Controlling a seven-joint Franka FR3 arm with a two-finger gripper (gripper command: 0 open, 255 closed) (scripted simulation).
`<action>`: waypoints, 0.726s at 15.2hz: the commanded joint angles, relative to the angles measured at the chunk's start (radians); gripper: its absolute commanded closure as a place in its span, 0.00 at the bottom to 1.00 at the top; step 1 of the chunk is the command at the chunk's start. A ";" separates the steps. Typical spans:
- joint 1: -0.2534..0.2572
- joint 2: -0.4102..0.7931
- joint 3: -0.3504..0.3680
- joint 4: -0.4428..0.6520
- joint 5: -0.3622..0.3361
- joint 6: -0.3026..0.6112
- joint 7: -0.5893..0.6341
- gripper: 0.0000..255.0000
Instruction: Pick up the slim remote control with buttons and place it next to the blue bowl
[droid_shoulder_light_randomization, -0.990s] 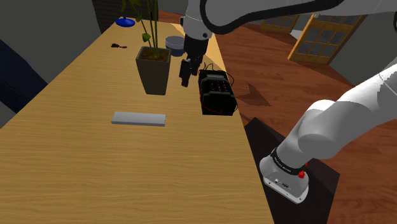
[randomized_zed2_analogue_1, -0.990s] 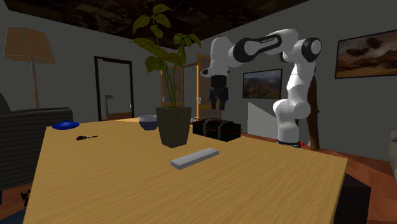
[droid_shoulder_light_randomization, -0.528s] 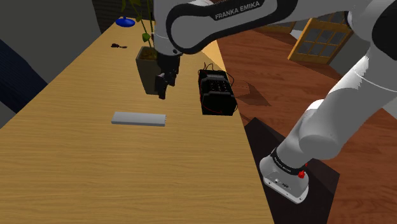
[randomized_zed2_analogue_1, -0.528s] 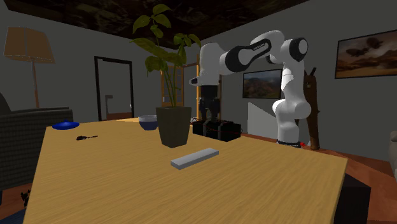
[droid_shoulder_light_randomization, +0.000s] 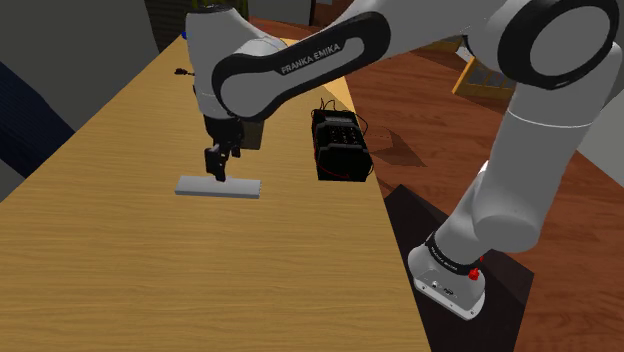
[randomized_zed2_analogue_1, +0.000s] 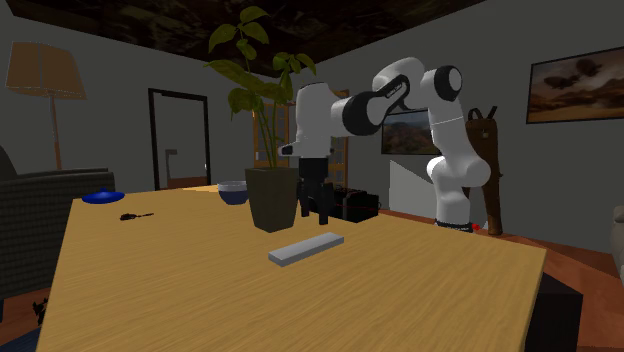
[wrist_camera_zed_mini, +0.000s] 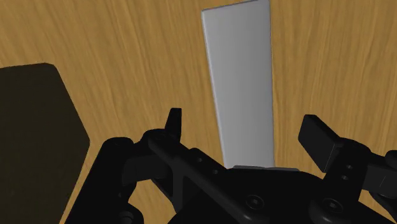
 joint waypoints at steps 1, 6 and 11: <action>0.026 0.074 0.002 0.067 -0.034 -0.004 0.012 0.00; 0.048 0.138 -0.004 0.092 -0.062 0.026 0.025 0.00; 0.053 0.167 -0.011 0.070 -0.076 0.076 0.033 0.00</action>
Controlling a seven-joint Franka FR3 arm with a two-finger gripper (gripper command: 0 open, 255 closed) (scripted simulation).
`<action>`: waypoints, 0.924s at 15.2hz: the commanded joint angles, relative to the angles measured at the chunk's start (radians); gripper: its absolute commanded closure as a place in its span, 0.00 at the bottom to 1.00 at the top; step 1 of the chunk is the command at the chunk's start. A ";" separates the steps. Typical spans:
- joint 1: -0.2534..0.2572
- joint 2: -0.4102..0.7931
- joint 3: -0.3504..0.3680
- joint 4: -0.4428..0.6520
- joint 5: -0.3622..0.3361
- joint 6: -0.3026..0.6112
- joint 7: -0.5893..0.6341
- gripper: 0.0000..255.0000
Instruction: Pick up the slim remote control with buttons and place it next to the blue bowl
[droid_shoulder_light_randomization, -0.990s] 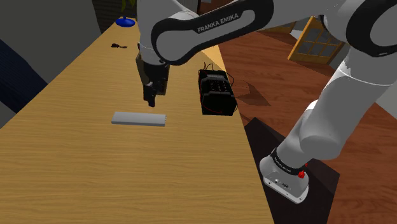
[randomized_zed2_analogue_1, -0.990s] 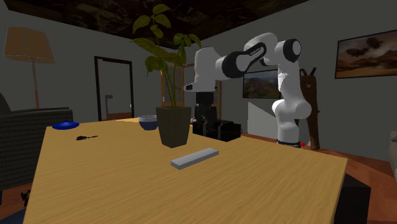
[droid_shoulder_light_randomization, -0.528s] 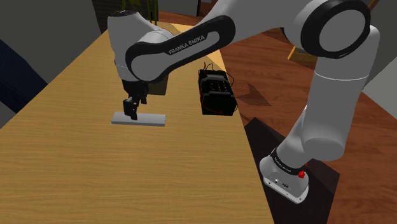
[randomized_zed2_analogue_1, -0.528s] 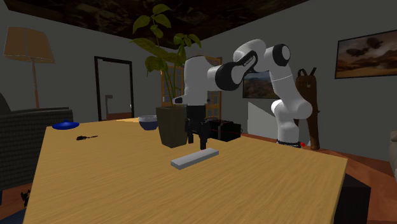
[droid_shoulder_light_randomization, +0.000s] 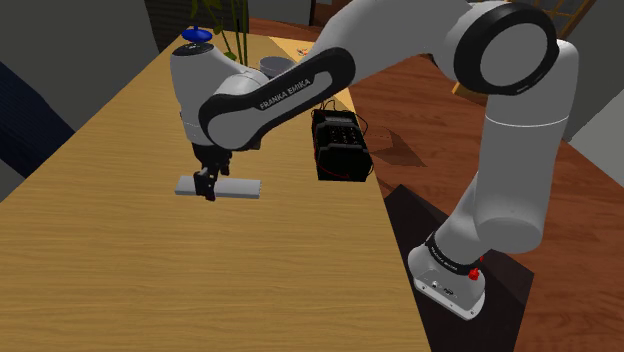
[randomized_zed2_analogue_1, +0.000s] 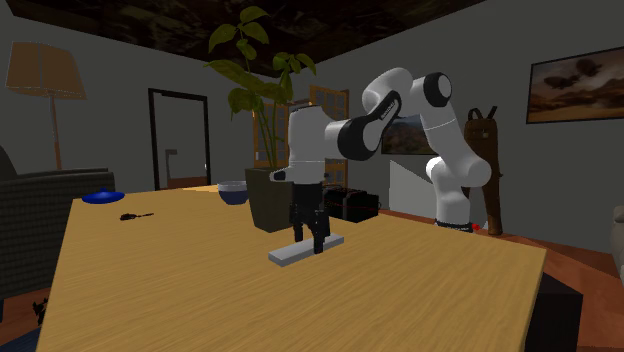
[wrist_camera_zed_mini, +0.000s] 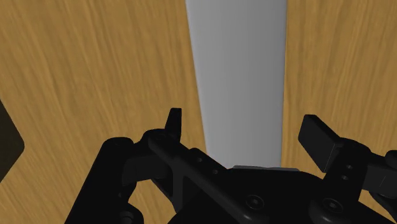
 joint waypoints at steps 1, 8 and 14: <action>0.002 0.007 -0.001 0.000 -0.003 0.007 0.002 0.00; 0.002 0.007 -0.001 0.000 -0.003 0.007 0.002 1.00; 0.002 0.007 -0.001 0.000 -0.003 0.007 0.002 1.00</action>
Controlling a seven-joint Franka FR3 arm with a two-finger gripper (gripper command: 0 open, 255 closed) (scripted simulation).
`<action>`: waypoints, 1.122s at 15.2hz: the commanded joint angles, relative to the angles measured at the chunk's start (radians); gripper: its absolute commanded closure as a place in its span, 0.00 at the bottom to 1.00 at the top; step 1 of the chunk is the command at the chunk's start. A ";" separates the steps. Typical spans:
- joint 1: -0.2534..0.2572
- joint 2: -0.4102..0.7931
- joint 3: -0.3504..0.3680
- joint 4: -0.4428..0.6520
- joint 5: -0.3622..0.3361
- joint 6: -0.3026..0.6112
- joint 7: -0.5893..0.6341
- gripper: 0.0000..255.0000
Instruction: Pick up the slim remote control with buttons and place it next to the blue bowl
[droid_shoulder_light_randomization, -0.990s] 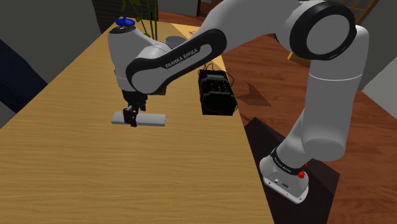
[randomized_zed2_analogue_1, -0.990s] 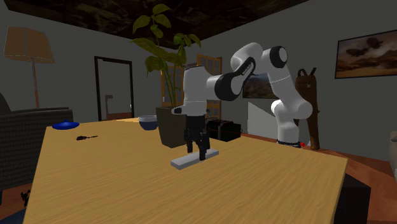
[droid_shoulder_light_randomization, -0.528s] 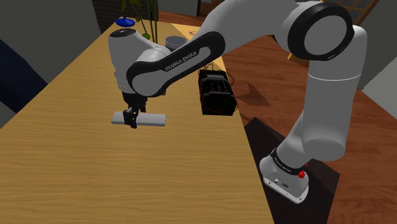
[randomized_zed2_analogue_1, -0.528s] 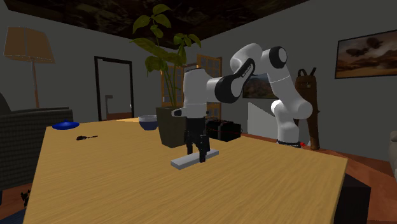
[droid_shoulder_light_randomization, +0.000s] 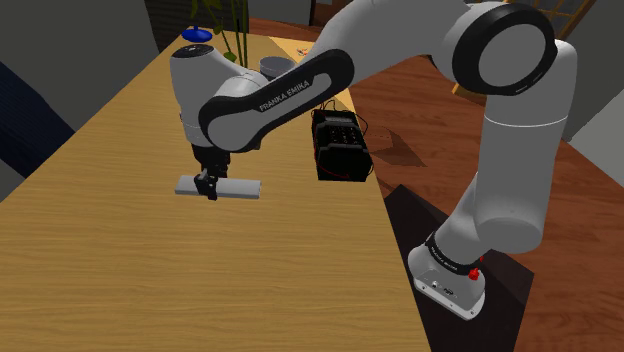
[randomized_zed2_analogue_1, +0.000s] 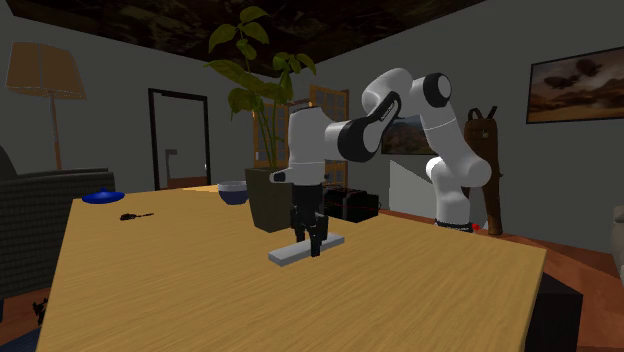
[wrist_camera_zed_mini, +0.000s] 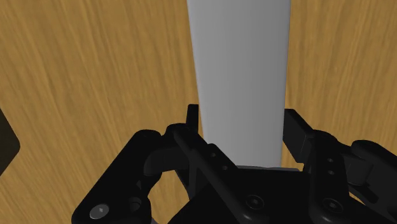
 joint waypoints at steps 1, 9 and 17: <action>0.000 0.001 -0.001 -0.001 0.000 0.000 0.000 1.00; -0.006 -0.037 0.009 0.029 0.018 -0.066 -0.010 1.00; -0.011 -0.079 0.018 0.081 0.038 -0.157 -0.021 1.00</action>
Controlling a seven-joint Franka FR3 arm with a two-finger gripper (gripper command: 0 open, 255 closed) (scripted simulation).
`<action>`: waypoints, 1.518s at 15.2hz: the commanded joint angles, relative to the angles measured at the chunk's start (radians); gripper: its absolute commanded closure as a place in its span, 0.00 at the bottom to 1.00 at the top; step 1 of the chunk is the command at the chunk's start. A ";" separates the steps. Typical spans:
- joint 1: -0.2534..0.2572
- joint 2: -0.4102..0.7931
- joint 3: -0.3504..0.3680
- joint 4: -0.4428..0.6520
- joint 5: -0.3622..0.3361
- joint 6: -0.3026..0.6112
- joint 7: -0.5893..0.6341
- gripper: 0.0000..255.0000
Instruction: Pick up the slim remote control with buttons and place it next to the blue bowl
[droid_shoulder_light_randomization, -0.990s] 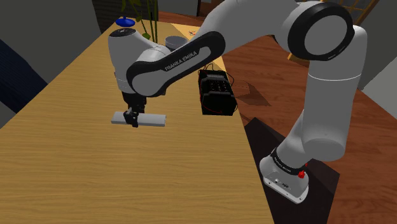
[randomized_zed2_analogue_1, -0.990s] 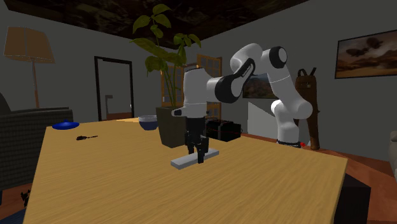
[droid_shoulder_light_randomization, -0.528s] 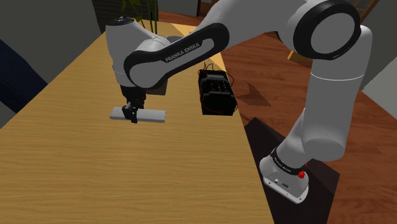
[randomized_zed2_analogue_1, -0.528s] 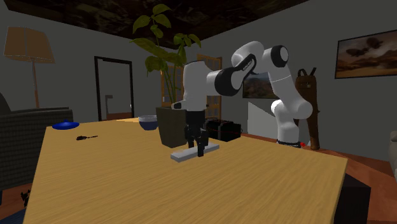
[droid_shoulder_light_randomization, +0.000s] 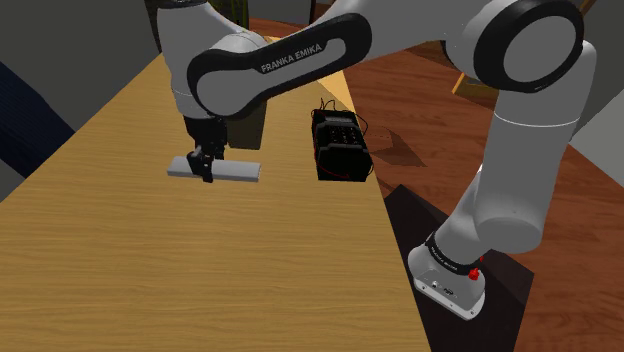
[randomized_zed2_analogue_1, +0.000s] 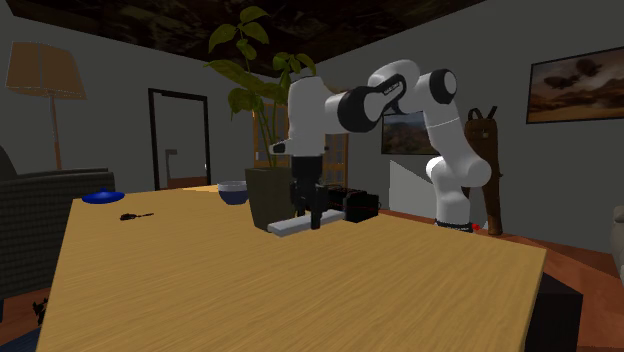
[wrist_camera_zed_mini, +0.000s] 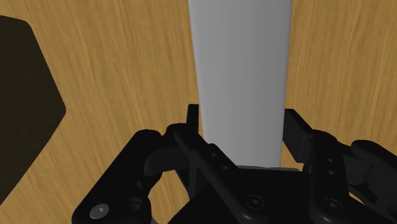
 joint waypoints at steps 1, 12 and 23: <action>-0.003 -0.011 0.001 0.013 0.005 -0.023 -0.005 1.00; -0.004 -0.045 0.009 0.115 0.022 -0.157 -0.015 1.00; -0.084 -0.102 -0.022 0.119 0.053 -0.211 -0.133 1.00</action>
